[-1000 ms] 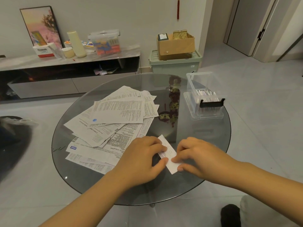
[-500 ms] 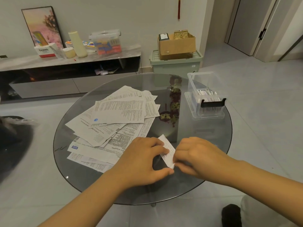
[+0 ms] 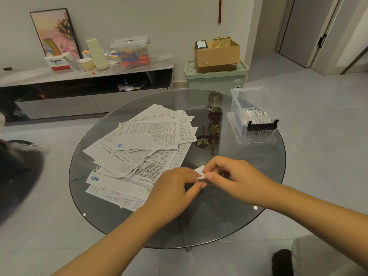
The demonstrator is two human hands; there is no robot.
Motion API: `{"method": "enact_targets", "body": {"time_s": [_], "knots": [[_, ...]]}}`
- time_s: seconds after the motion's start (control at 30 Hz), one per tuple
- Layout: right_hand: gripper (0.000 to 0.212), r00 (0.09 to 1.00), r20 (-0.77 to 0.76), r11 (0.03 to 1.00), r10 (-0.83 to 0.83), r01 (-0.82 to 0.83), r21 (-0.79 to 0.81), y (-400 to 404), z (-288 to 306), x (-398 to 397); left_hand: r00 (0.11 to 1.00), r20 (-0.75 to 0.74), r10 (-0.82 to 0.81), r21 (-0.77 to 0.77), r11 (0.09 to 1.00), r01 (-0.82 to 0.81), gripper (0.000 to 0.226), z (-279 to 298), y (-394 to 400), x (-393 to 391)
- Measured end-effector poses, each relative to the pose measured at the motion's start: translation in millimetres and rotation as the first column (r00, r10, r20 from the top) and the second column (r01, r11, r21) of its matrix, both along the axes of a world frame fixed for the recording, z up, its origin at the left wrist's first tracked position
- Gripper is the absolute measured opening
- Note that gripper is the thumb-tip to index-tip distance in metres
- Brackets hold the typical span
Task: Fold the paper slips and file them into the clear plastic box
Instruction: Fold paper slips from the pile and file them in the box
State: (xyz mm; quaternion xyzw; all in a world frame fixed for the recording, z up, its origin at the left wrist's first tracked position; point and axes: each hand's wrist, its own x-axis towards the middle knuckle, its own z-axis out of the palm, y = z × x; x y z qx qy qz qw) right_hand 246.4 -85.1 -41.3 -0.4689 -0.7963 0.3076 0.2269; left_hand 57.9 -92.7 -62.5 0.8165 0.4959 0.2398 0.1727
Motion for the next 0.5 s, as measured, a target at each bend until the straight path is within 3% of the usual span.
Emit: {"method": "enact_targets", "body": {"time_s": [0.2, 0.4, 0.5], "knots": [[0.023, 0.999, 0.037, 0.999, -0.038, 0.036, 0.031, 4, -11, -9, 0.992, 0.061, 0.107, -0.027, 0.994, -0.106, 0.020, 0, -2, 4], [0.050, 0.980, 0.131, 0.980, -0.152, 0.132, 0.146, 8, -21, -13, 0.982, 0.134, 0.136, -0.085, 0.988, -0.125, 0.060, -5, 3, 1], [0.045, 0.974, 0.154, 0.968, -0.167, 0.131, 0.216, 10, -22, -10, 0.979, 0.124, 0.159, -0.079, 0.986, -0.150, 0.060, -6, 5, 0]]}}
